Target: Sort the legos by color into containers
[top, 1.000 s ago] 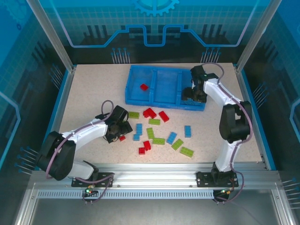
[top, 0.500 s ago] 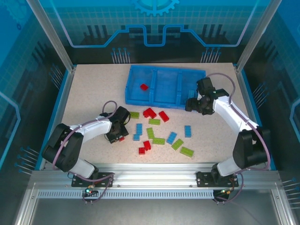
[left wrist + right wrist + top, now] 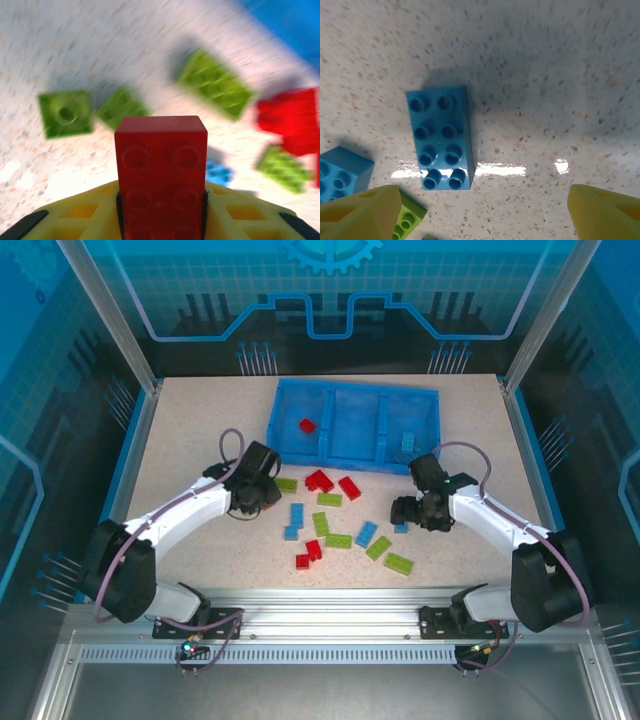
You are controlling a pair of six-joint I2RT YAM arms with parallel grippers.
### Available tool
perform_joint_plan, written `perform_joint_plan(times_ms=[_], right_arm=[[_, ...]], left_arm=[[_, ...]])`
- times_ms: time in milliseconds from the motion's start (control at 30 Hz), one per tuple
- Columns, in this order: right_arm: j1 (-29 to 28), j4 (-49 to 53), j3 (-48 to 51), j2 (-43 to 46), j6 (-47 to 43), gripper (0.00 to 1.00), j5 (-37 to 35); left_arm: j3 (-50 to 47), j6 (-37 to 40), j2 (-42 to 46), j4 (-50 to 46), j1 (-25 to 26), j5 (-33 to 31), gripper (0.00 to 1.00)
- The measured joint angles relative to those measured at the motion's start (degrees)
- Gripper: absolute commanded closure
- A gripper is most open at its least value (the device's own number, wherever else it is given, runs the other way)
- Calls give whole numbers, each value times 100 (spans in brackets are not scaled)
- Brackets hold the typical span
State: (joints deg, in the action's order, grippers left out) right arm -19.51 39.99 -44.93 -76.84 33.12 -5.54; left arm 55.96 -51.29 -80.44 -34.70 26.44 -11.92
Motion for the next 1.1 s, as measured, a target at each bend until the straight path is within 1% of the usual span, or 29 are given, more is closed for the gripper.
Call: perform_joint_plan(times_ms=[100, 200, 367, 533, 600, 700, 767, 900, 967, 1100], right_arm=[[-57, -164, 146, -15, 175, 12, 37], [-179, -352, 151, -111, 273, 12, 105], [-356, -514, 151, -393, 400, 12, 122], [-509, -557, 151, -457, 529, 12, 103], [-546, -562, 151, -461, 562, 12, 90], [-575, -562, 151, -505, 592, 14, 13], [-575, -562, 151, -599, 595, 17, -31], [-575, -560, 142, -828, 568, 23, -107], [-575, -527, 96, -929, 538, 30, -173], [-575, -365, -42, -1104, 461, 47, -323]], left_arm=[[675, 352, -20, 20, -4, -120, 58], [1493, 765, -385, 59, -76, -155, 59], [2785, 1314, -1672, 273, -385, -44, 59], [3641, 1572, -2955, 332, -623, 184, 60], [3803, 1598, -3265, 330, -691, 243, 59], [3958, 1700, -3528, 323, -754, 297, 51], [4133, 1725, -3602, 317, -754, 328, 43], [4308, 1757, -3637, 343, -752, 437, 30], [4288, 1746, -3624, 358, -745, 490, 25], [3906, 1707, -3331, 437, -686, 560, 11]])
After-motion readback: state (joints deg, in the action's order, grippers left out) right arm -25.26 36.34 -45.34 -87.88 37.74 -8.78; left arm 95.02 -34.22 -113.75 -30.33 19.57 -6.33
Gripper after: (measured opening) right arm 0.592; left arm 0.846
